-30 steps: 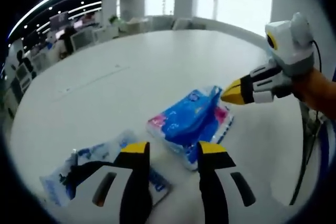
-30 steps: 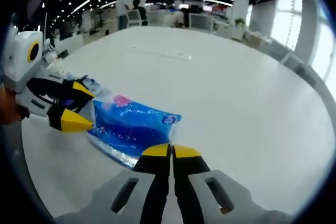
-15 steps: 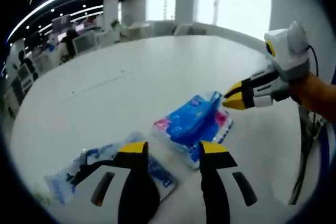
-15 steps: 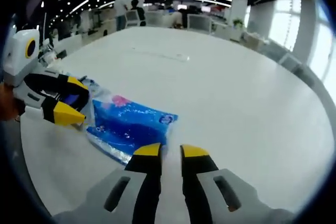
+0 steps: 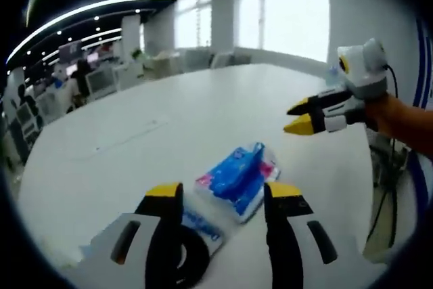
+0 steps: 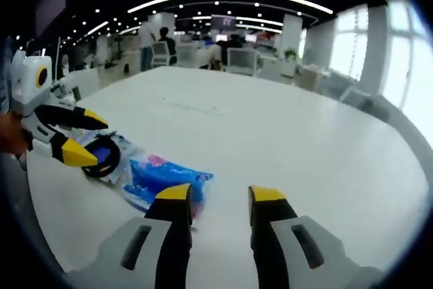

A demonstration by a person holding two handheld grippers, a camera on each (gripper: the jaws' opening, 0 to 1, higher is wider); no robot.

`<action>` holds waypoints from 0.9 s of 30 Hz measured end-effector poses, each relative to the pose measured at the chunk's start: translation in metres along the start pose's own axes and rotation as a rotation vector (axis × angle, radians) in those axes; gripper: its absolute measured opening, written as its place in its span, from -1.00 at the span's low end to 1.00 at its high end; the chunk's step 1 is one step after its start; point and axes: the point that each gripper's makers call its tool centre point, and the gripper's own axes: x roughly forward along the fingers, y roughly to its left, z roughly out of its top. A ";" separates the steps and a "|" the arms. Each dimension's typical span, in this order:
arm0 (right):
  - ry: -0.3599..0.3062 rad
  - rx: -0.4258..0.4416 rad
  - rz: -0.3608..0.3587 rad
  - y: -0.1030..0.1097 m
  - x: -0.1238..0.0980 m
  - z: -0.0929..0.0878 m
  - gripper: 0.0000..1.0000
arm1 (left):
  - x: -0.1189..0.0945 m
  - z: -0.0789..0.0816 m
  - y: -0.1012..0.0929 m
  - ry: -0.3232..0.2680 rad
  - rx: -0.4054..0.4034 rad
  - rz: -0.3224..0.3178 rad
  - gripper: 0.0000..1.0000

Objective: Arrange the tabletop items into an orderly group along one side of the table until the central work area is clear of visible clutter.

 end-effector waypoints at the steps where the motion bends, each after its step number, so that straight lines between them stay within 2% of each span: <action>1: -0.005 0.001 -0.001 0.001 -0.003 0.002 -0.27 | -0.003 0.001 0.000 -0.005 -0.011 -0.005 -0.05; 9: -0.038 0.001 0.024 0.021 -0.026 0.015 0.08 | -0.044 0.004 0.004 -0.037 -0.044 -0.042 0.25; 16: -0.057 -0.016 0.096 0.058 -0.039 0.029 0.40 | -0.083 -0.015 0.010 -0.028 -0.116 -0.087 0.65; 22: -0.086 -0.030 0.161 0.098 -0.046 0.043 0.51 | -0.113 -0.026 0.014 -0.039 -0.154 -0.094 0.79; 27: -0.090 -0.050 0.205 0.128 -0.050 0.046 0.52 | -0.133 -0.034 0.016 -0.044 -0.165 -0.093 0.79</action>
